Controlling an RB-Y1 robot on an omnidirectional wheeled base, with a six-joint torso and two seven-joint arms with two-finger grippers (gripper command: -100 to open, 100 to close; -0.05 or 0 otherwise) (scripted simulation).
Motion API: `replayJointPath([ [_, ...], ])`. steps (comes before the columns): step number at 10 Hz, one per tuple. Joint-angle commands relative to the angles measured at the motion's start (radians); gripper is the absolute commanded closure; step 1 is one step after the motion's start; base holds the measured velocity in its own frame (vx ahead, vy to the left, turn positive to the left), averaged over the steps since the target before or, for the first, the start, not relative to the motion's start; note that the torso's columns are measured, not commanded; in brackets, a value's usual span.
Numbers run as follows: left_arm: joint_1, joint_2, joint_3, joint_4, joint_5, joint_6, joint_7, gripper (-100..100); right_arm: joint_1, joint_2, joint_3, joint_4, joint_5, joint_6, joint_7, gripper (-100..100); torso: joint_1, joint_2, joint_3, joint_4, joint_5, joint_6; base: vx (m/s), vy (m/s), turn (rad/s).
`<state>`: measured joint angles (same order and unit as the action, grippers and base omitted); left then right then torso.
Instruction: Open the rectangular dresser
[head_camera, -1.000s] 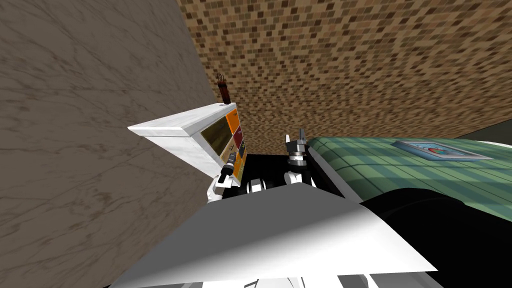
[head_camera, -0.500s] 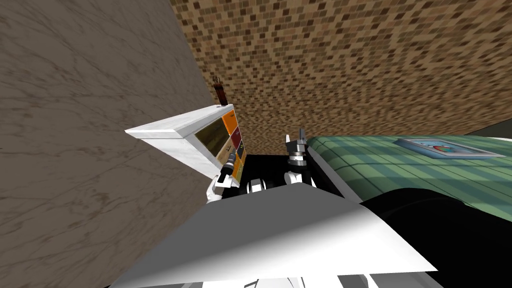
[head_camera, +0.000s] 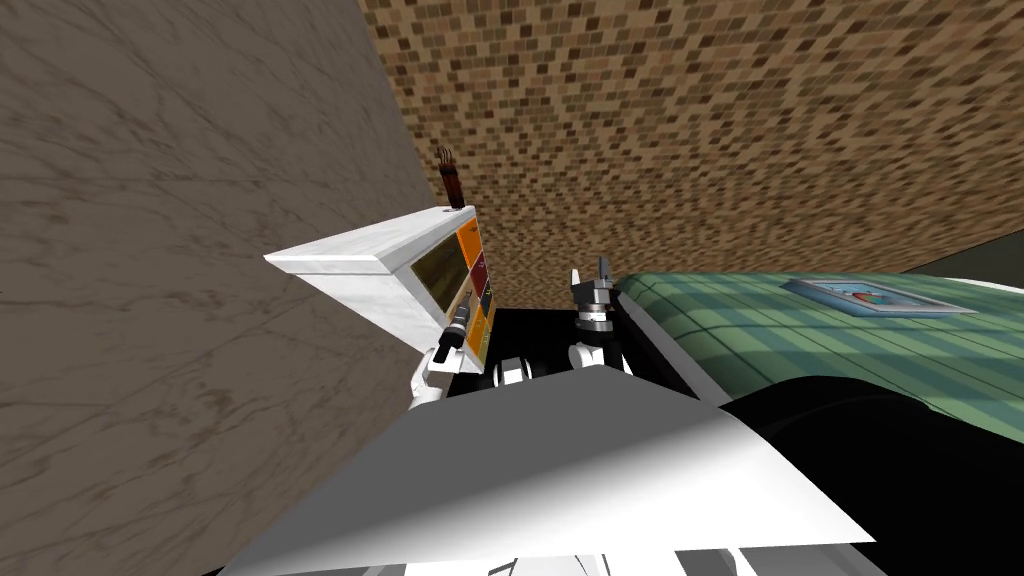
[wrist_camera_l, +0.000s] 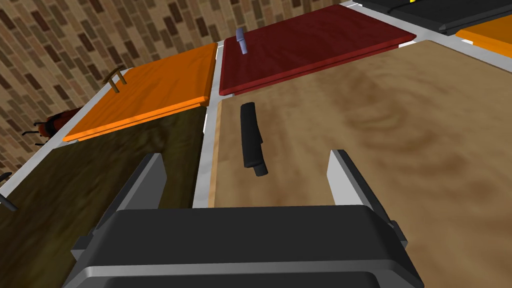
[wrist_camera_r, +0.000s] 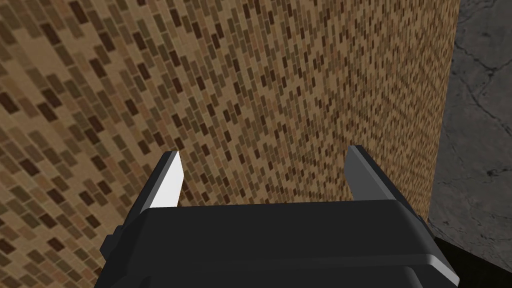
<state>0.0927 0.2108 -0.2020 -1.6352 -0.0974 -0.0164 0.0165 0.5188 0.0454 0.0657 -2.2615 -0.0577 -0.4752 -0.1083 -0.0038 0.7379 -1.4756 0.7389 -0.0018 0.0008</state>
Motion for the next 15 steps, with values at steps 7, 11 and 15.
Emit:
replayJointPath([
  [7, -0.187, -0.115, 0.177, 0.215, -0.055, -0.023, -0.061, -100, 0.0, 0.0, 0.0, 0.0, 0.0, 0.0, 0.0, 0, 0.01, -0.007, -0.006, 0.003, -0.001, -0.003, -0.08, 0.041, -0.118],
  [11, -0.269, -0.166, 0.255, 0.311, -0.079, -0.033, -0.087, -100, 0.0, 0.0, 0.0, 0.0, 0.0, 0.0, 0.0, 0, 0.012, -0.014, -0.008, 0.002, 0.0, -0.001, -0.066, 0.044, -0.119],
  [15, -0.351, -0.217, 0.333, 0.406, -0.104, -0.044, -0.113, -100, 0.0, 0.0, 0.0, 0.0, 0.0, 0.0, 0.0, 0, 0.011, -0.014, -0.009, 0.002, 0.0, 0.001, -0.067, 0.047, -0.113],
])
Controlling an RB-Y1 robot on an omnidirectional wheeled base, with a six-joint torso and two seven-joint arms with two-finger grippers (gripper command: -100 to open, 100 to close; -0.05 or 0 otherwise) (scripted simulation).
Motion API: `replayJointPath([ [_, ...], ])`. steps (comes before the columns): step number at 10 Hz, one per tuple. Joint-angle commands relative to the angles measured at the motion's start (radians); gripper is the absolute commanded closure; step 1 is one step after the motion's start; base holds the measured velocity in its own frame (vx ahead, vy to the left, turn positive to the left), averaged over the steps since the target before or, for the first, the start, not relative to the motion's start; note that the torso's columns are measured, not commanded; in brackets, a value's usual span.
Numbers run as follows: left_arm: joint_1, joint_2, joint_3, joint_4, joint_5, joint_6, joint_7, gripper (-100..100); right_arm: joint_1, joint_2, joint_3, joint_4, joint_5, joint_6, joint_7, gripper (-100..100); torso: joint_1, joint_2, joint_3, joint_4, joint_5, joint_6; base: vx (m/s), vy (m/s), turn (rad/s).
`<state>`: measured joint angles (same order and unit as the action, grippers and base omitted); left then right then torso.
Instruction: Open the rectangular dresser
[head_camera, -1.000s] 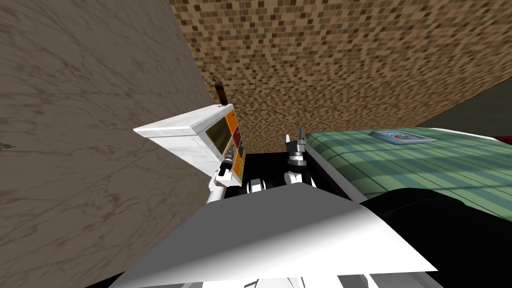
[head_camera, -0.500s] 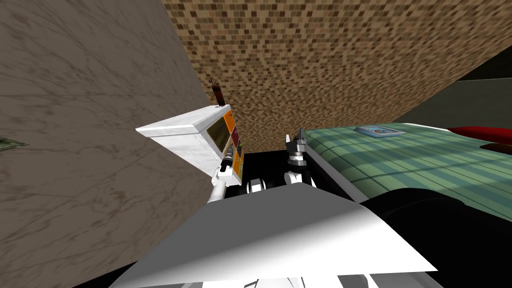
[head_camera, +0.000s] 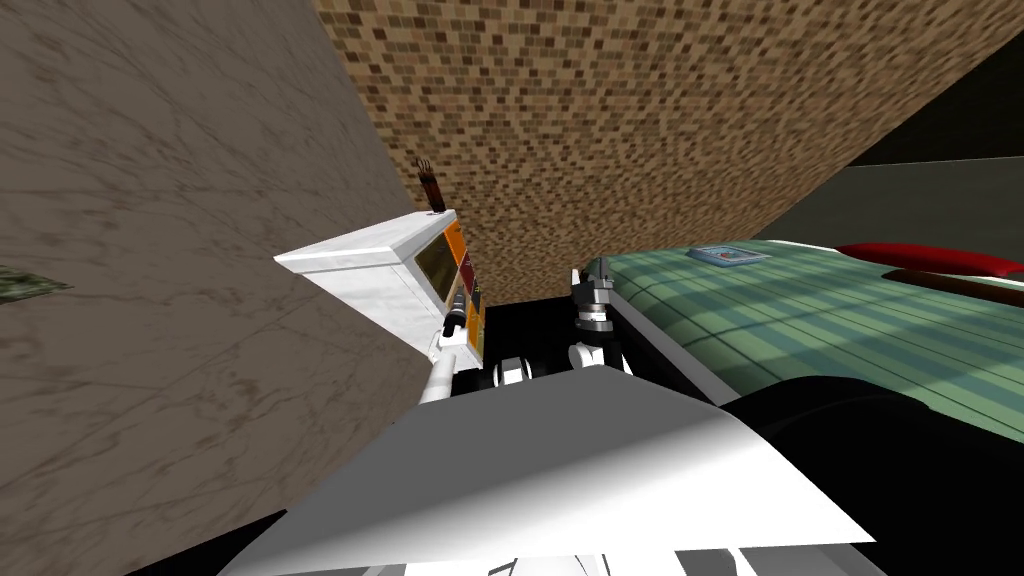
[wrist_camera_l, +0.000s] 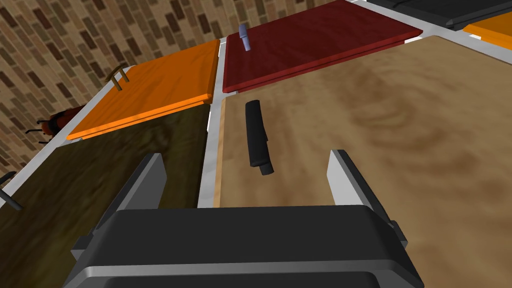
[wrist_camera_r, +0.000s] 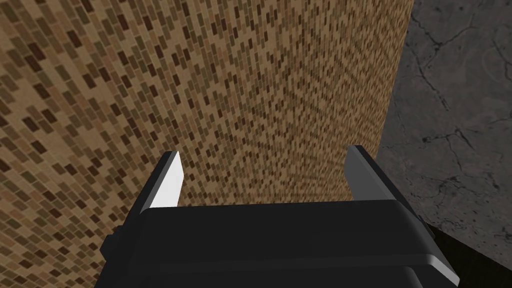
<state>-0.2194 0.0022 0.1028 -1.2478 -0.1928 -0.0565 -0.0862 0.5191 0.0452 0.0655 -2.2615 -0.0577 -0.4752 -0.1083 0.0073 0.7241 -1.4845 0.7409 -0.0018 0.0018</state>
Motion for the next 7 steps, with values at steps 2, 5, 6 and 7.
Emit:
replayJointPath([
  [2, -0.08, -0.034, 0.067, 0.067, -0.02, -0.009, -0.023, -100, 0.0, 0.0, 0.0, 0.0, 0.0, 0.0, 0.0, 0, -0.003, 0.001, 0.001, -0.002, 0.001, 0.001, -0.065, 0.042, -0.107],
  [5, 0.002, 0.017, -0.011, -0.015, 0.004, 0.001, 0.003, 100, 0.001, 0.0, 0.0, 0.0, 0.0, 0.0, 0.0, 0, -0.006, 0.001, 0.001, -0.003, -0.001, -0.004, 0.065, -0.031, 0.12],
  [6, 0.002, 0.017, -0.011, -0.029, 0.004, 0.001, 0.003, 100, 0.001, 0.0, 0.0, 0.0, 0.0, 0.0, 0.0, 0, -0.003, -0.003, -0.001, -0.003, -0.001, -0.005, 0.079, -0.068, 0.133],
  [7, 0.043, 0.042, -0.05, -0.062, 0.016, 0.007, 0.016, 100, 0.0, 0.0, 0.0, 0.0, 0.0, 0.0, 0.0, 0, 0.0, -0.003, -0.001, -0.001, -0.001, -0.003, 0.058, -0.066, 0.138],
])
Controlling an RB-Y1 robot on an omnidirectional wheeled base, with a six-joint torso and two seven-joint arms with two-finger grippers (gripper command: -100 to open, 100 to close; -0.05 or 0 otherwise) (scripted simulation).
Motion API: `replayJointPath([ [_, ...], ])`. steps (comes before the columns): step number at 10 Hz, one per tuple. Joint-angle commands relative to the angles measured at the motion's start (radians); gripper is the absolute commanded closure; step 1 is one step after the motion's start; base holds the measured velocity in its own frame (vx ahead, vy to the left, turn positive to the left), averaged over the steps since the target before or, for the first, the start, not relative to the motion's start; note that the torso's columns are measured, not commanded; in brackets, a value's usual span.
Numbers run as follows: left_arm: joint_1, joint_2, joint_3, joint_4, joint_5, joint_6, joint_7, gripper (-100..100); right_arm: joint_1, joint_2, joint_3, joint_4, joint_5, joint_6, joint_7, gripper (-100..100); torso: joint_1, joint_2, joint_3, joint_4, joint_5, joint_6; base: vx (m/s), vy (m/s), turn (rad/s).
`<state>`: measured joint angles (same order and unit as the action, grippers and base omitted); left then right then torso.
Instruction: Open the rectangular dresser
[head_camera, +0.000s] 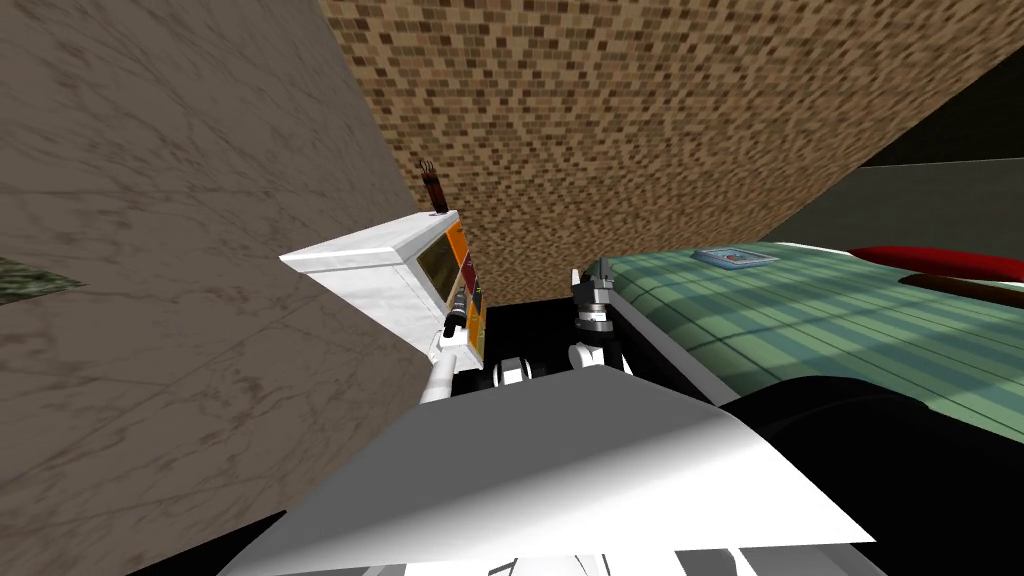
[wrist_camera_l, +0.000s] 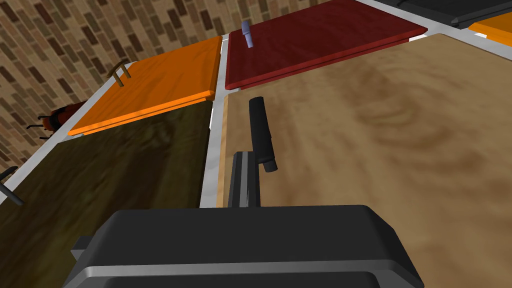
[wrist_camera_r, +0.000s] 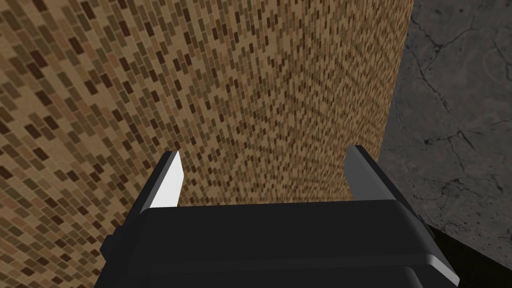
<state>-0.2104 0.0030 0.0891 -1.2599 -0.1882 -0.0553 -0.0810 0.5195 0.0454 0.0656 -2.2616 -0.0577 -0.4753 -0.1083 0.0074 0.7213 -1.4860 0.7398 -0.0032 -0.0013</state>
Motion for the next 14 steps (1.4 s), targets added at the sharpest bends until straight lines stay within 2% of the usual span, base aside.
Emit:
replayJointPath([
  [1, 0.034, 0.042, -0.036, -0.064, 0.011, 0.006, 0.011, 100, 0.0, 0.0, 0.0, 0.0, 0.0, 0.0, 0.0, 0, 0.0, 0.002, 0.001, -0.001, 0.0, -0.002, 0.051, -0.051, 0.088],
  [2, 0.075, 0.067, -0.075, -0.099, 0.023, 0.011, 0.024, 100, 0.0, 0.0, 0.0, 0.0, 0.0, 0.0, 0.0, 0, 0.0, 0.004, 0.002, 0.0, 0.001, 0.0, 0.075, -0.042, 0.124],
  [4, 0.075, 0.067, -0.075, -0.112, 0.023, 0.011, 0.024, 100, 0.0, 0.0, 0.0, 0.0, 0.0, 0.0, 0.0, 0, 0.003, 0.002, 0.002, 0.0, 0.002, -0.001, 0.045, -0.019, 0.056],
  [5, 0.116, 0.092, -0.114, -0.138, 0.035, 0.016, 0.037, 100, 0.0, 0.0, 0.0, 0.0, 0.0, 0.0, 0.0, 0, 0.005, 0.002, 0.002, 0.001, 0.002, 0.0, 0.046, -0.014, 0.099],
  [6, 0.116, 0.092, -0.114, -0.16, 0.035, 0.016, 0.037, 100, 0.0, 0.0, 0.0, 0.0, 0.0, 0.0, 0.0, 0, 0.004, 0.005, 0.003, -0.001, 0.002, -0.005, 0.059, -0.033, 0.099],
  [7, 0.157, 0.118, -0.153, -0.201, 0.048, 0.022, 0.05, 100, 0.0, 0.0, 0.0, 0.0, 0.0, 0.0, 0.0, 0, 0.003, 0.006, 0.004, 0.001, 0.001, -0.004, 0.088, -0.05, 0.149],
  [8, 0.157, 0.118, -0.153, -0.208, 0.048, 0.022, 0.05, 100, 0.0, 0.0, 0.0, 0.0, 0.0, 0.0, 0.0, 0, 0.003, 0.007, 0.004, 0.001, 0.001, -0.005, 0.067, -0.053, 0.105],
  [9, 0.197, 0.143, -0.192, -0.248, 0.06, 0.027, 0.063, 100, 0.0, 0.0, 0.0, 0.0, 0.0, 0.0, 0.0, 0, 0.002, 0.007, 0.004, 0.001, 0.001, -0.002, 0.085, -0.056, 0.163],
  [10, 0.197, 0.143, -0.192, -0.255, 0.06, 0.027, 0.063, 100, 0.0, 0.0, 0.0, 0.0, 0.0, 0.0, 0.0, 0, 0.001, 0.008, 0.005, 0.0, 0.001, -0.004, 0.065, -0.044, 0.098],
  [11, 0.238, 0.169, -0.231, -0.292, 0.072, 0.032, 0.076, 100, 0.0, 0.0, 0.0, 0.0, 0.0, 0.0, 0.0, 0, 0.002, 0.009, 0.006, 0.0, 0.002, -0.001, 0.069, -0.037, 0.111],
  [12, 0.238, 0.169, -0.231, -0.303, 0.072, 0.032, 0.076, 100, 0.0, 0.0, 0.0, 0.0, 0.0, 0.0, 0.0, 0, 0.0, 0.011, 0.007, -0.002, 0.003, -0.003, 0.056, -0.024, 0.106],
  [14, 0.314, 0.22, -0.306, -0.38, 0.096, 0.043, 0.102, 100, 0.0, 0.0, 0.0, 0.0, 0.0, 0.0, 0.0, 0, -0.002, 0.013, 0.008, -0.002, 0.004, -0.002, 0.095, -0.056, 0.182],
])
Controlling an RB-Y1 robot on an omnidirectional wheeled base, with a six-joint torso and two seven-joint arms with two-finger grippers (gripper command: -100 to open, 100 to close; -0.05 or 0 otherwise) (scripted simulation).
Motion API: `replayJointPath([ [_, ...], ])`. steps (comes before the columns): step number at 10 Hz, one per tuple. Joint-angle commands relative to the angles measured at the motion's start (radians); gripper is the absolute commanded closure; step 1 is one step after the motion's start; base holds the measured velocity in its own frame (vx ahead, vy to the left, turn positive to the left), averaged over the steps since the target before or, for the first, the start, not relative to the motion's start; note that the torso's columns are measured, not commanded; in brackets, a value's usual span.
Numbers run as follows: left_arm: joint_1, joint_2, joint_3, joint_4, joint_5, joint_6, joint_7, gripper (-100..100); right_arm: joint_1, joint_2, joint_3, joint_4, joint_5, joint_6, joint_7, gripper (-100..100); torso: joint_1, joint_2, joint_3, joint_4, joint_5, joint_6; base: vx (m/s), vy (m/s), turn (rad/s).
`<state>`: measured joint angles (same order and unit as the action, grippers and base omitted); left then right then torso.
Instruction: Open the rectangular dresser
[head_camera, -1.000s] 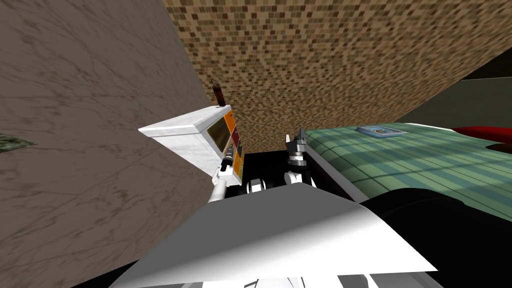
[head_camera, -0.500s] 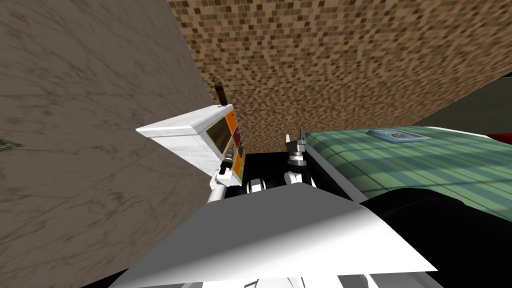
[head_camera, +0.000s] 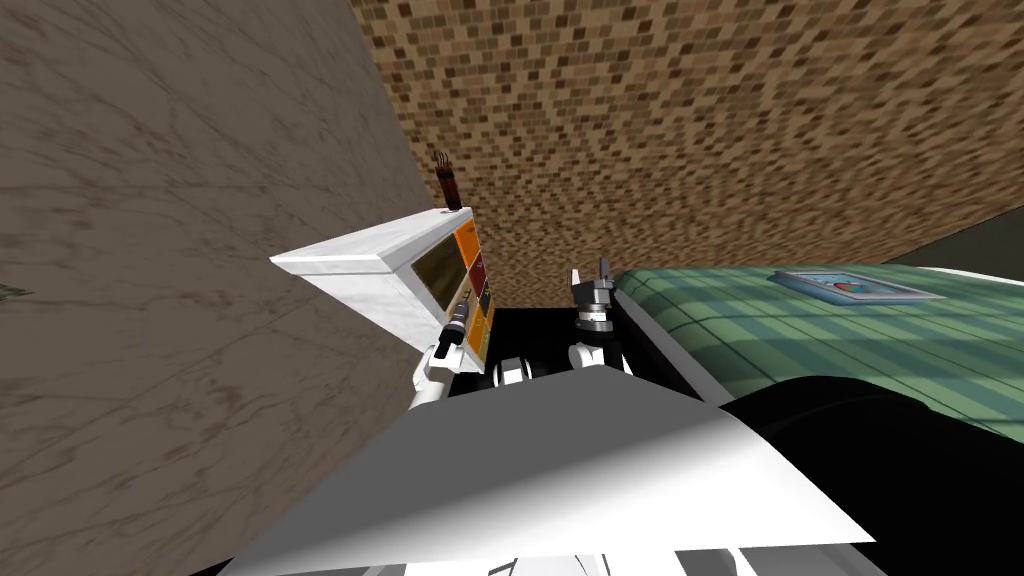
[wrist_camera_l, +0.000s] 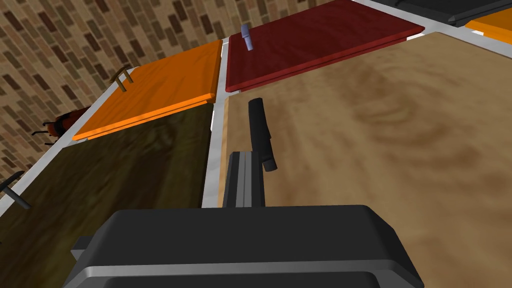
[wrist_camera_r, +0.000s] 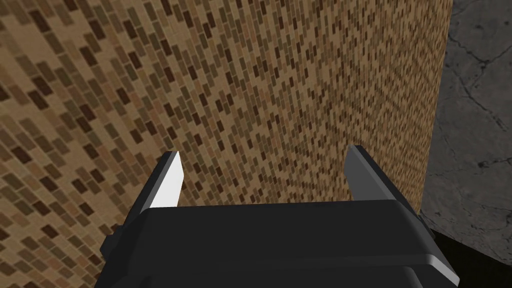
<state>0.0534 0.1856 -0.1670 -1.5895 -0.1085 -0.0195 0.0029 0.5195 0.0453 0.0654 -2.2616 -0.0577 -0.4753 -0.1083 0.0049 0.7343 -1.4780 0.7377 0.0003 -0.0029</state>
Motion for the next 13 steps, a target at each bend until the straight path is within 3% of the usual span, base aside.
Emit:
replayJointPath([
  [1, 0.056, 0.037, -0.053, -0.069, 0.016, 0.007, 0.018, 100, 0.0, 0.0, 0.0, 0.0, 0.0, 0.0, 0.0, 0, -0.004, 0.001, 0.0, -0.001, 0.0, 0.001, 0.088, -0.058, 0.147],
  [2, 0.046, 0.028, -0.046, -0.051, 0.012, 0.006, 0.014, 100, 0.0, 0.0, 0.0, 0.0, 0.0, 0.0, 0.0, 0, -0.005, 0.003, 0.002, 0.0, 0.0, 0.003, 0.034, -0.022, 0.022],
  [3, 0.043, 0.023, -0.014, -0.052, 0.005, 0.013, 0.007, -100, 0.0, 0.0, 0.0, 0.0, 0.0, 0.0, 0.0, 0, -0.003, 0.006, 0.004, 0.001, 0.0, 0.004, 0.058, -0.082, 0.158],
  [9, 0.025, 0.007, 0.097, -0.048, -0.021, 0.039, -0.021, -100, 0.0, 0.0, 0.0, 0.0, 0.0, 0.0, 0.0, 0, 0.003, -0.01, -0.005, 0.002, -0.001, 0.002, 0.092, -0.157, 0.157],
  [12, 0.022, 0.004, 0.118, -0.047, -0.026, 0.044, -0.026, -100, 0.0, 0.0, 0.0, 0.0, 0.0, 0.0, 0.0, 0, 0.008, -0.017, -0.008, 0.003, -0.001, 0.003, 0.05, -0.096, 0.079],
  [13, 0.018, 0.001, 0.14, -0.045, -0.031, 0.05, -0.032, -100, 0.0, 0.0, 0.0, 0.0, 0.0, 0.0, 0.0, 0, 0.009, -0.019, -0.009, 0.002, -0.001, 0.004, 0.055, -0.093, 0.092],
])
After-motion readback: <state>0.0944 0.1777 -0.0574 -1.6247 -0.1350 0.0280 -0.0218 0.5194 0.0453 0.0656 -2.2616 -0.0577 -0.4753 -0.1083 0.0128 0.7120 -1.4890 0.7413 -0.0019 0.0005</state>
